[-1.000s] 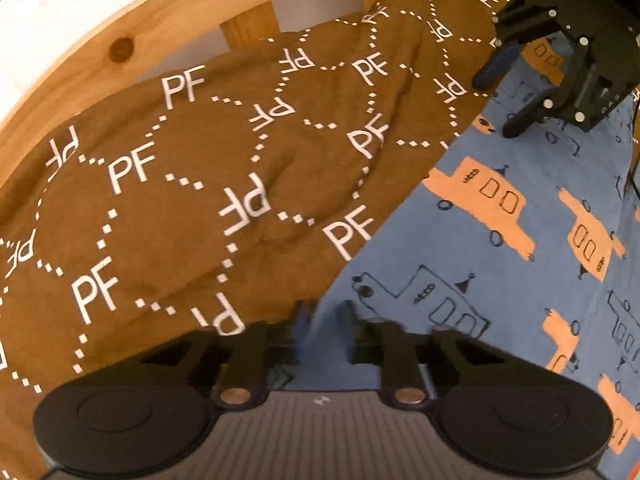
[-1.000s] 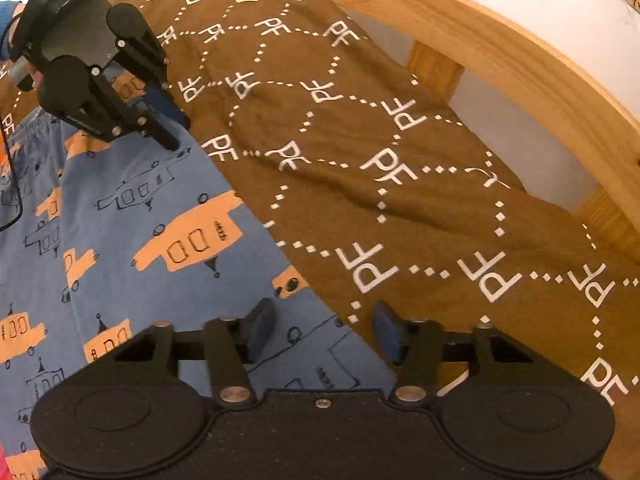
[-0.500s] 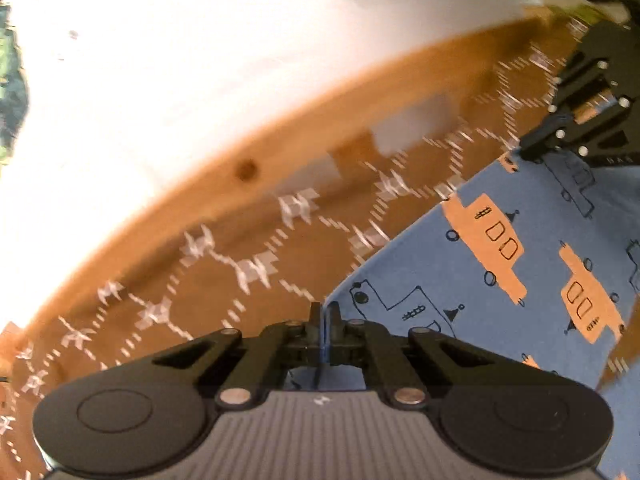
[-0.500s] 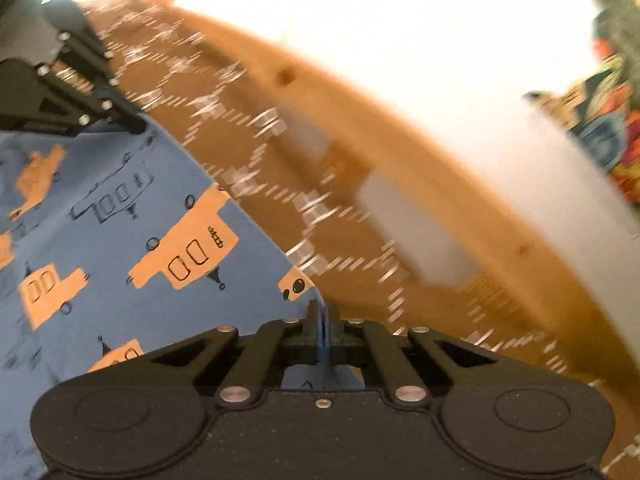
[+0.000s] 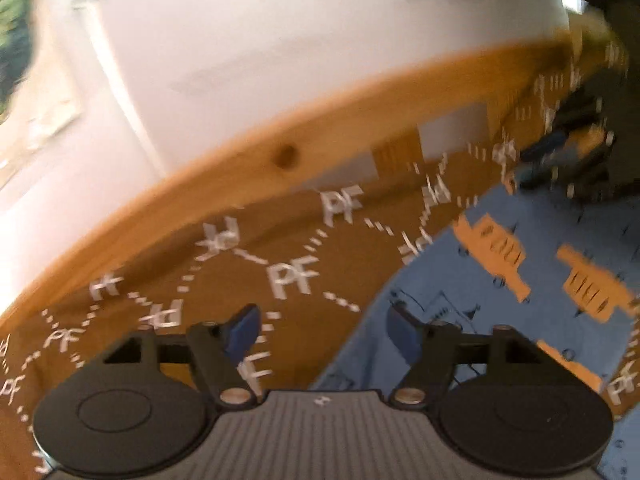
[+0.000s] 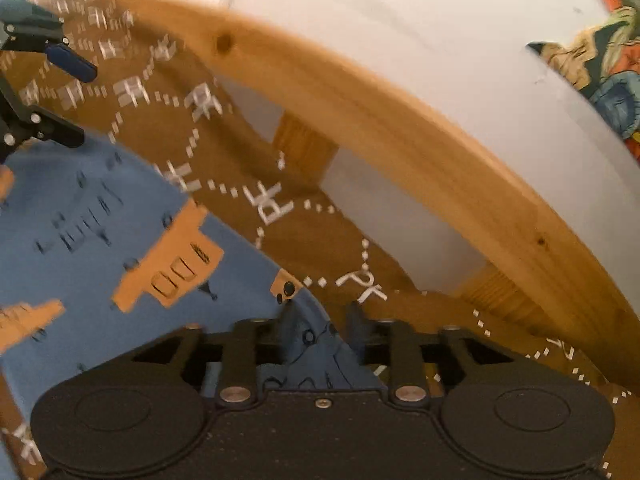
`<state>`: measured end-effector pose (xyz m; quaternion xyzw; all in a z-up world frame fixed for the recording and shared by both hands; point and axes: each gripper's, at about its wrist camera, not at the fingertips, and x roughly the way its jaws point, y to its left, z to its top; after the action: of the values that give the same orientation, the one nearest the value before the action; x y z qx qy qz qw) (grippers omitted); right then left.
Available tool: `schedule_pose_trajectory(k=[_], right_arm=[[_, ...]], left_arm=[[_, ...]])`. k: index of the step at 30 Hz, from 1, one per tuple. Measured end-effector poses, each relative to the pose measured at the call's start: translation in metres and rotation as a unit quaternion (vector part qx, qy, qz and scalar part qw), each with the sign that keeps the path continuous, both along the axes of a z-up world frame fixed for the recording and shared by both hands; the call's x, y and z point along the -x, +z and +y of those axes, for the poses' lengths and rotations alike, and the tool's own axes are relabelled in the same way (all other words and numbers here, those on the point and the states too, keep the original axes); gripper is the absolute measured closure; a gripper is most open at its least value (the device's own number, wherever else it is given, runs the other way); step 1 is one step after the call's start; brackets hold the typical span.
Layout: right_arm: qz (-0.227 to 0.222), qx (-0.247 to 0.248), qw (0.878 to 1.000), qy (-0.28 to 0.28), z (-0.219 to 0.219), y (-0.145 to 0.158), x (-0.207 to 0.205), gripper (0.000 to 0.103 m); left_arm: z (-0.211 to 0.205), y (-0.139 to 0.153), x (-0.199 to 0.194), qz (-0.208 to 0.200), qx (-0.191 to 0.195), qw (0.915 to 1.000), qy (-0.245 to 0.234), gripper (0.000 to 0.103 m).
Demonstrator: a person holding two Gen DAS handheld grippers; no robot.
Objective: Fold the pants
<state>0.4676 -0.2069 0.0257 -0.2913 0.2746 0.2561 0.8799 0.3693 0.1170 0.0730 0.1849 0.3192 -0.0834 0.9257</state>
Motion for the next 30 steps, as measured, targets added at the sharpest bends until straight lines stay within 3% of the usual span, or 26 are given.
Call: schedule_pose_trajectory(k=[6, 8, 11, 13, 15, 16, 19, 21, 22, 23, 24, 30], right_arm=[[-0.002, -0.024, 0.999, 0.031, 0.006, 0.017, 0.007, 0.054], [0.0, -0.011, 0.999, 0.043, 0.018, 0.014, 0.008, 0.054], [0.01, 0.004, 0.998, 0.062, 0.033, 0.01, 0.008, 0.054], [0.016, 0.013, 0.997, 0.075, 0.045, 0.008, 0.007, 0.054], [0.022, 0.017, 0.996, 0.083, 0.051, 0.006, 0.004, 0.054], [0.032, 0.017, 0.996, 0.087, 0.055, 0.005, 0.0, 0.054], [0.063, 0.014, 0.993, 0.098, 0.066, -0.001, -0.01, 0.055], [0.081, 0.008, 0.992, 0.099, 0.071, -0.003, -0.015, 0.065], [0.087, 0.008, 0.991, 0.098, 0.073, -0.004, -0.016, 0.088], [0.09, 0.008, 0.991, 0.096, 0.074, -0.004, -0.017, 0.099], [0.091, 0.007, 0.991, 0.094, 0.074, -0.003, -0.016, 0.103], [0.042, -0.02, 0.994, 0.101, 0.062, 0.014, 0.011, 0.103]], left_arm=[[0.059, 0.012, 0.008, 0.045, 0.064, 0.9968, 0.016, 0.027], [0.07, 0.003, 0.007, 0.076, 0.066, 0.9945, 0.028, 0.034], [0.07, -0.009, 0.009, 0.102, 0.05, 0.9935, 0.007, 0.04], [0.067, -0.015, 0.008, 0.113, 0.032, 0.9931, 0.0, 0.052], [0.063, -0.021, 0.003, 0.132, 0.018, 0.991, 0.002, 0.088], [0.059, -0.025, 0.001, 0.141, 0.014, 0.9899, -0.001, 0.096], [0.051, -0.026, 0.006, 0.12, 0.002, 0.9928, -0.009, 0.102], [0.052, -0.021, 0.01, 0.103, -0.001, 0.9947, 0.0, 0.102], [0.052, -0.017, 0.012, 0.091, -0.005, 0.9958, 0.004, 0.102], [0.053, -0.014, 0.014, 0.081, -0.01, 0.9967, 0.007, 0.102], [0.053, -0.011, 0.016, 0.07, -0.015, 0.9974, 0.009, 0.102], [0.049, 0.001, 0.032, 0.031, -0.047, 0.9983, 0.014, 0.102]])
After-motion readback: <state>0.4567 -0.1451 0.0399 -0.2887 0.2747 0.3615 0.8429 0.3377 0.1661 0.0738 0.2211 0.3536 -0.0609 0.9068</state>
